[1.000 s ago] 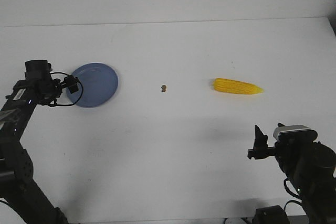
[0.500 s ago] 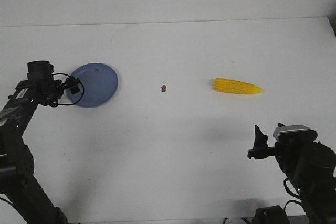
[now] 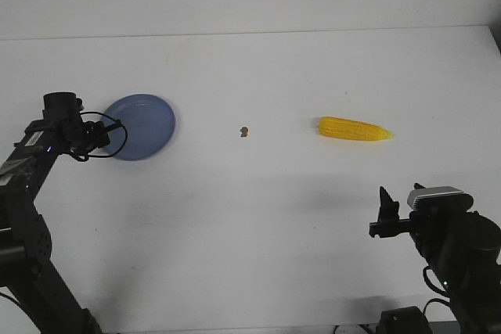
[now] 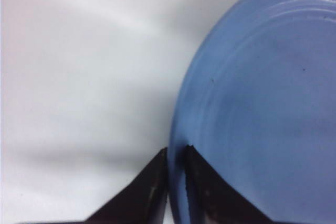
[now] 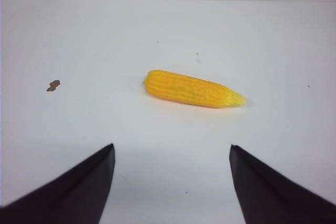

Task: Place corn on plate with both arms
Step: 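Reach the left gripper to the blue plate rim and grip it, then drag the blue plate with the left gripper toward the table center, then release the plate and pull the left gripper back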

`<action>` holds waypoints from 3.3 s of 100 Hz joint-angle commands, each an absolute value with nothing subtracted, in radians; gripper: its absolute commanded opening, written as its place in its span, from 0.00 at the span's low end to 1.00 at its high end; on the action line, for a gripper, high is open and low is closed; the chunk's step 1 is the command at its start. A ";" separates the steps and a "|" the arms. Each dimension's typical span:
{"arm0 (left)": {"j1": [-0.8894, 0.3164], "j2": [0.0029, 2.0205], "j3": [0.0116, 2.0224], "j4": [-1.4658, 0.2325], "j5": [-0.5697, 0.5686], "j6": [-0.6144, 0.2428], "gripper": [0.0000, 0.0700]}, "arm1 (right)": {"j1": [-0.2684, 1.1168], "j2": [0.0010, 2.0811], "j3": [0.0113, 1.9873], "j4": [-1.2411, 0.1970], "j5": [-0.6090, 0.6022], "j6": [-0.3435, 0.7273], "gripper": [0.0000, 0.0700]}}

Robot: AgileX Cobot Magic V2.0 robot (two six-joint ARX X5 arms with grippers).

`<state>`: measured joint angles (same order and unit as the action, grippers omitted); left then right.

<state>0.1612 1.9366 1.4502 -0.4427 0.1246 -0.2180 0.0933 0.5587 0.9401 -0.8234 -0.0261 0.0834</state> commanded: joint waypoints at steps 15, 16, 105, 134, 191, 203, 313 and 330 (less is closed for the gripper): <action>0.191 1.952 1.468 -0.442 0.229 -0.220 0.01 | 0.095 0.562 0.957 -0.817 -0.027 0.091 0.66; 0.192 1.951 1.468 -0.442 0.242 -0.222 0.01 | 0.095 0.562 0.957 -0.817 -0.027 0.091 0.66; 0.040 1.470 1.361 -0.559 0.522 -0.241 0.01 | 0.095 0.562 0.957 -0.815 -0.027 0.090 0.66; -0.156 1.458 1.141 -0.464 0.532 -0.273 0.02 | 0.095 0.562 0.957 -0.816 -0.027 0.090 0.66; -0.377 1.520 0.969 -0.264 0.464 -0.361 0.02 | 0.095 0.562 0.957 -0.816 -0.027 0.090 0.66; -0.396 1.571 0.969 -0.254 0.464 -0.365 0.02 | 0.095 0.562 0.957 -0.817 -0.027 0.090 0.66; -0.332 1.443 0.970 -0.244 0.467 -0.294 0.56 | 0.095 0.562 0.957 -0.816 -0.027 0.090 0.66; -0.265 1.285 0.970 -0.307 0.352 -0.184 0.56 | 0.095 0.562 0.957 -0.816 -0.027 0.090 0.66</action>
<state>-0.2844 1.3144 0.9604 -0.2821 0.4095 -0.2699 0.0933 0.5587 0.9401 -0.8238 -0.0261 0.0830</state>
